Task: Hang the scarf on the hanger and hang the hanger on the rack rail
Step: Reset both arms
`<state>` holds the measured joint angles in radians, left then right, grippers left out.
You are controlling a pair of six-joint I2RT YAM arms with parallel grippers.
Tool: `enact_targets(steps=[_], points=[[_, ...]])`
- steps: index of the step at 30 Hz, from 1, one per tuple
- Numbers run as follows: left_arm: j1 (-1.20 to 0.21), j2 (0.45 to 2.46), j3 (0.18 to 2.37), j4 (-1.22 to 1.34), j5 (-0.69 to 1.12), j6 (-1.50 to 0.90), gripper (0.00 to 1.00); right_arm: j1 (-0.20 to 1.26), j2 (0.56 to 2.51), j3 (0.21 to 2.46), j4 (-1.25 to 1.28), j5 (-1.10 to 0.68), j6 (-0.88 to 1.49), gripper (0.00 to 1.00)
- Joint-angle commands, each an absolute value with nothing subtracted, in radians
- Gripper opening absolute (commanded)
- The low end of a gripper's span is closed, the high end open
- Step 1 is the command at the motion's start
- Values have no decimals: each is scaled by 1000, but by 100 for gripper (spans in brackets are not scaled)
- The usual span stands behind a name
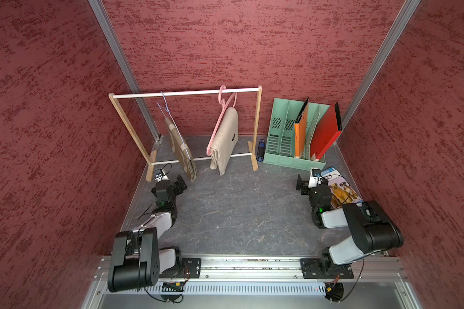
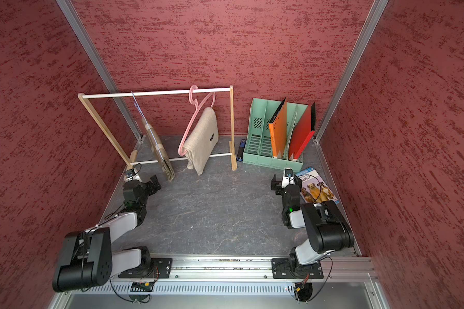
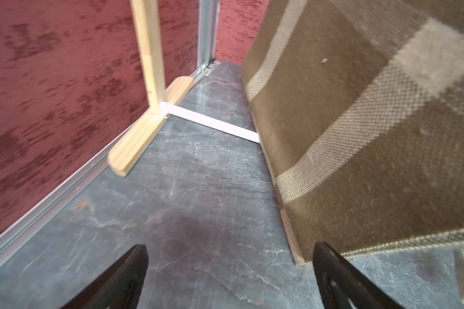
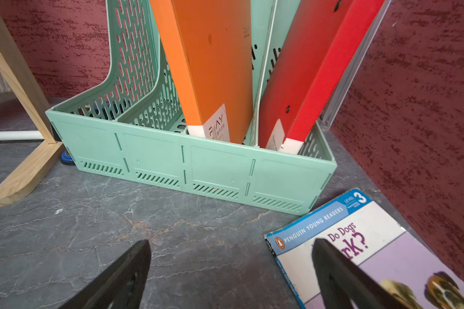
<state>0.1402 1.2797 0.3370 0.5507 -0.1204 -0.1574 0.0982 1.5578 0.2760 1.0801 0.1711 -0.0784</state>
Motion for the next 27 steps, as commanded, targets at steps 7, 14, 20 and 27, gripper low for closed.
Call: enact_targets(steps=[7,14,20,27], points=[[83,1379,389,727,30,-62,100,64,1551,368,958,137,-27,98],[14,1487,374,873,-46,-2,100,61,1552,371,954,135,-23,99],[4,1525,366,914,-57,8,100,60,1552,372,951,133,-22,98],[21,1528,369,913,-38,-5,100,60,1551,367,959,141,-22,99]])
